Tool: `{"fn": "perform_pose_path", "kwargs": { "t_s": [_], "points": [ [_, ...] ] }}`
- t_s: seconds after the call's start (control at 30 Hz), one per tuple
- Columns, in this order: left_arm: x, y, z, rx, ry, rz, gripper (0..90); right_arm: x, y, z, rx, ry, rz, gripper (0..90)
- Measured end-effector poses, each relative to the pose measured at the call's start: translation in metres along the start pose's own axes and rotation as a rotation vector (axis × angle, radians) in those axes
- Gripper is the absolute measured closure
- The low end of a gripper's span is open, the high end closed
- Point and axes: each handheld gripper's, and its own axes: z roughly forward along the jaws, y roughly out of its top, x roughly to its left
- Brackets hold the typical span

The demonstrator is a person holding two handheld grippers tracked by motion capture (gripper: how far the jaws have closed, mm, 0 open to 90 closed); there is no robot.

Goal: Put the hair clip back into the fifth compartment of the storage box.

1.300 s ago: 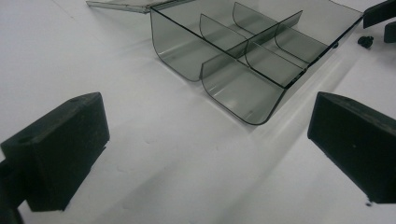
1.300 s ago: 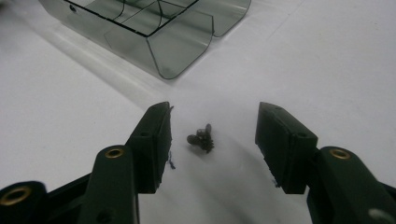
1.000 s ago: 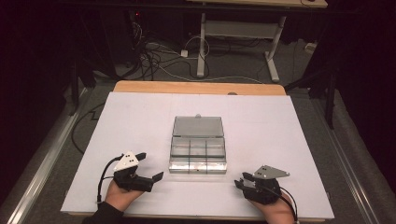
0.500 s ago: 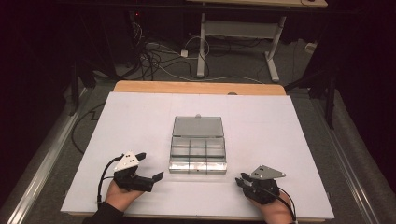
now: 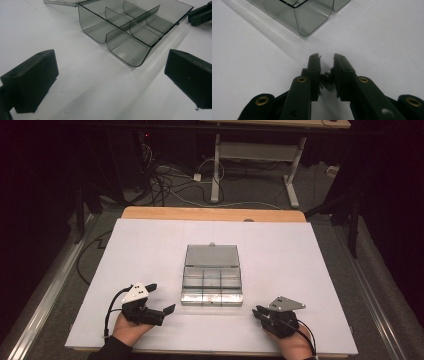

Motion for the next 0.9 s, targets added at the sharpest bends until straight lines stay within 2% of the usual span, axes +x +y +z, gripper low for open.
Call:
{"fn": "perform_pose_path", "kwargs": {
  "t_s": [0.7,0.9],
  "points": [
    [-0.0022,-0.0003,-0.0003,-0.005,0.013,0.013,0.0,-0.0031,-0.0014,-0.0033,-0.024,0.021,0.029,78.0],
    [0.0012,0.0001,-0.0002,0.0,-0.007,-0.013,0.0,-0.004,-0.0018,-0.0049,-0.042,0.03,0.031,78.0]
  ]
}}
